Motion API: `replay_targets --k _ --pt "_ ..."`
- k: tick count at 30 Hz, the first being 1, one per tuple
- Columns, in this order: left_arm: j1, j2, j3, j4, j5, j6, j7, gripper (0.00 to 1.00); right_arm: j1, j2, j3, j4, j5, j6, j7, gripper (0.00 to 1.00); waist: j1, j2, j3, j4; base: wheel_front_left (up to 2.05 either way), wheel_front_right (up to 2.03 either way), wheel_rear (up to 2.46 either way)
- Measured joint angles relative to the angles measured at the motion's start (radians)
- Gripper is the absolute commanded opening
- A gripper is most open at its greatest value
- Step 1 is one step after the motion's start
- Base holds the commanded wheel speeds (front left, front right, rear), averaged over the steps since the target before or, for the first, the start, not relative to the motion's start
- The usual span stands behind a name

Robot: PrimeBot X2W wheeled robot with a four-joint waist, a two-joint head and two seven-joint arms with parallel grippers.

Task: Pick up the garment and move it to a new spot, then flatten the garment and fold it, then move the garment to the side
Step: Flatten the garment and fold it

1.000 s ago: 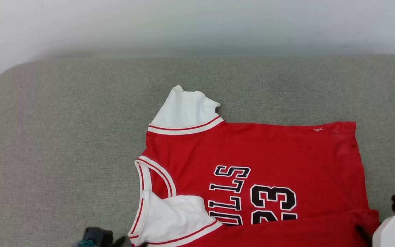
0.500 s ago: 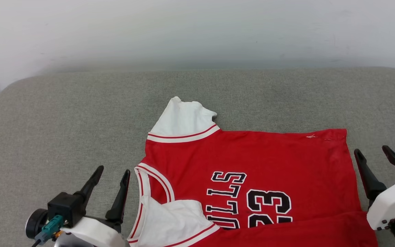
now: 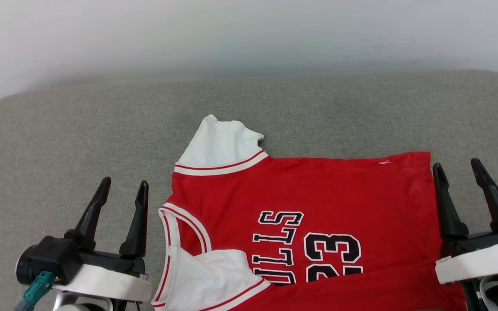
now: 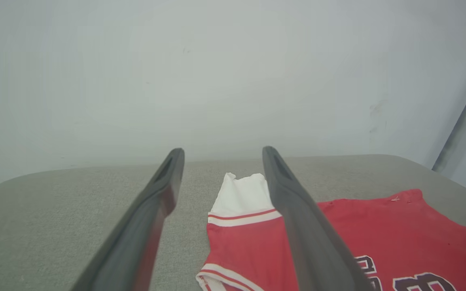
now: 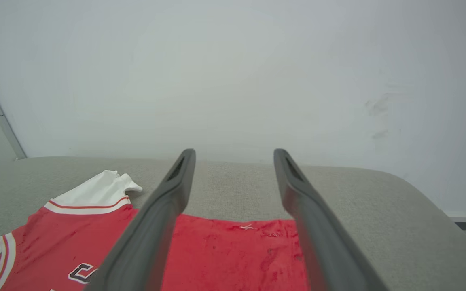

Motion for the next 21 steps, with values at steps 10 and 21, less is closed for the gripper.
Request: replay_targets --k 10,21 --pt "-0.265 0.118 -0.029 0.095 0.016 -0.107 0.110 1.00 -0.061 0.036 0.030 0.010 -0.012 0.000 -0.052 1.00 0.0000 0.0000 0.118 -0.066 0.00 0.00 0.00" --pt "-0.743 0.417 -0.277 0.241 -0.309 -0.119 0.667 1.00 -0.113 0.080 0.064 0.063 0.009 0.000 -0.103 1.00 0.0001 0.0000 0.276 -0.191 0.00 0.00 0.00"
